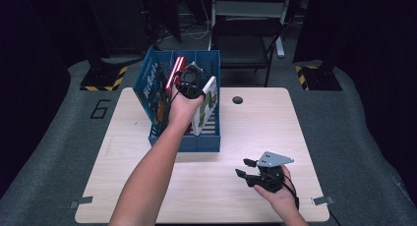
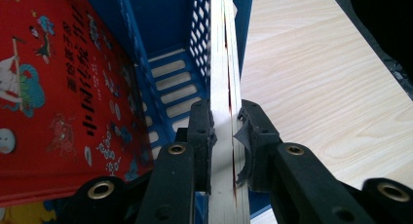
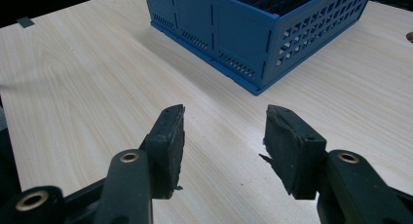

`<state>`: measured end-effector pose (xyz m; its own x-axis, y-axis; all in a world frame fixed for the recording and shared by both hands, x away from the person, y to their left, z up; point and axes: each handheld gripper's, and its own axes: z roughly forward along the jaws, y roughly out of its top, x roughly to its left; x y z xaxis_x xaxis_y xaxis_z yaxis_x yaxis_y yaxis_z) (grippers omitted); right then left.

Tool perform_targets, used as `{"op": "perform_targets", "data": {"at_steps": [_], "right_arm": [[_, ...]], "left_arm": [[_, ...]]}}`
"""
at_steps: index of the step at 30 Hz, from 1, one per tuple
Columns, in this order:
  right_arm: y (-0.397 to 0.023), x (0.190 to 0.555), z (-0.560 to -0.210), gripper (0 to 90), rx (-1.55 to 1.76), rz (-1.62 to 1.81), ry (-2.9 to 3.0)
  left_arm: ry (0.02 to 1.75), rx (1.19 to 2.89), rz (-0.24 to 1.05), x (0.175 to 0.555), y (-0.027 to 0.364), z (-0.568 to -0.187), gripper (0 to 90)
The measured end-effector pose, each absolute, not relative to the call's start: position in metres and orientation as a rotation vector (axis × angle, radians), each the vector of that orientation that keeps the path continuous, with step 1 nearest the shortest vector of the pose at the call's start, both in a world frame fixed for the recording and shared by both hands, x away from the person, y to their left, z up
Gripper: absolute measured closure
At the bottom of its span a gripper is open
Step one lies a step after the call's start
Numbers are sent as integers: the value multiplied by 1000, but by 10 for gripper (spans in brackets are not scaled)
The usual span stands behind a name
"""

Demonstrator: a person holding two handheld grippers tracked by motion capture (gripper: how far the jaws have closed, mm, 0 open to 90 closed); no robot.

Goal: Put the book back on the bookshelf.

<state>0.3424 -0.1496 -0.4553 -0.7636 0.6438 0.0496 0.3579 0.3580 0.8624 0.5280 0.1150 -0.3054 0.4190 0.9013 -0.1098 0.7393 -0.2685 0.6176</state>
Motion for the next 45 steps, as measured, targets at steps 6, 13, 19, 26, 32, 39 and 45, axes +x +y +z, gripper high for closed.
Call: {"op": "perform_targets", "data": {"at_steps": [6, 13, 19, 26, 32, 39, 45], "right_arm": [[-150, 343, -455, 491, 891, 1364, 2325], [-149, 344, -457, 491, 882, 1357, 2337], [-149, 344, -457, 491, 876, 1358, 2340], [-149, 344, -457, 491, 874, 1358, 2341], [-149, 344, -458, 492, 885, 1351, 2343], [-149, 345, -459, 491, 890, 1356, 2348], [-148, 344, -459, 491, 875, 1357, 2356]], "left_arm": [[1385, 2082, 362, 530, 112, -308, 769], [1399, 2057, 369, 535, 110, -311, 769], [1407, 2043, 382, 537, 106, -319, 769], [1426, 2034, 387, 542, 103, -327, 769], [1446, 2040, 380, 546, 100, -338, 769], [1465, 2058, 374, 547, 97, -356, 769], [1475, 2069, 384, 547, 93, -368, 769]]}}
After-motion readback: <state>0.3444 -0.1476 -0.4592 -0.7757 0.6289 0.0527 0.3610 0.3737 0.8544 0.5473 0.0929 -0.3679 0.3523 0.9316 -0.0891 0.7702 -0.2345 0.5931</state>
